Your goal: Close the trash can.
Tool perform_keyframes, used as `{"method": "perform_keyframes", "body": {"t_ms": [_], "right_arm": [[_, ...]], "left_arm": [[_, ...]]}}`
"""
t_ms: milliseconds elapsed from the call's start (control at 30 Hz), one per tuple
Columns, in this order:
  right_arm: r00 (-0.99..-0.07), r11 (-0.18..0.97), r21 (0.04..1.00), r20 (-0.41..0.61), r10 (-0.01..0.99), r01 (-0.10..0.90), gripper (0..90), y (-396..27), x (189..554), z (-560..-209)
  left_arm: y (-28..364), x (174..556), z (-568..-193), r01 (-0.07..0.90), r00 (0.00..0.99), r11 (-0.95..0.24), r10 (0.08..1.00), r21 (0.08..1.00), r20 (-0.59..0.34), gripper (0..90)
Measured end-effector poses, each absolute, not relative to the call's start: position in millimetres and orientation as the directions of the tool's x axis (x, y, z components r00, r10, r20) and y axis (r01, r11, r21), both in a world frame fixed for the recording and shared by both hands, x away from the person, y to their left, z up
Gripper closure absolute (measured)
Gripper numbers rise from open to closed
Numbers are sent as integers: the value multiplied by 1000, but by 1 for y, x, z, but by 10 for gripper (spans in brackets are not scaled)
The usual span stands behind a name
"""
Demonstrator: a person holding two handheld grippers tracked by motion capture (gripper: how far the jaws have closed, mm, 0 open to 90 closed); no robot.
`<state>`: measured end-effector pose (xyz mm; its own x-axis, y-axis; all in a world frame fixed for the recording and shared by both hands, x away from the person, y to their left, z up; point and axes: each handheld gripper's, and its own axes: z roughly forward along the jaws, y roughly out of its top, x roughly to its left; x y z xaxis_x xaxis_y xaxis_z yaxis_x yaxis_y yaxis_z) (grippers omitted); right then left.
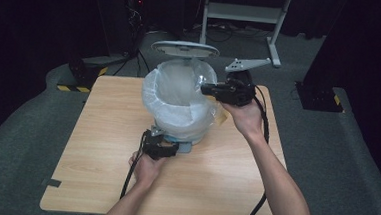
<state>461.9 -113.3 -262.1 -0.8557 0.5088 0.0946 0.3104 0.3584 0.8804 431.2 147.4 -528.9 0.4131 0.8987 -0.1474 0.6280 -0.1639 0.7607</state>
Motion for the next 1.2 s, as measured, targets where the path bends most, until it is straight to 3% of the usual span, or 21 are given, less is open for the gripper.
{"method": "perform_keyframes", "body": {"t_ms": [1200], "right_arm": [[-868,410,840,133,479,355,844,-65,503,-268]], "left_arm": [[147,431,-529,627,413,-164,899,762,-147,167]]}}
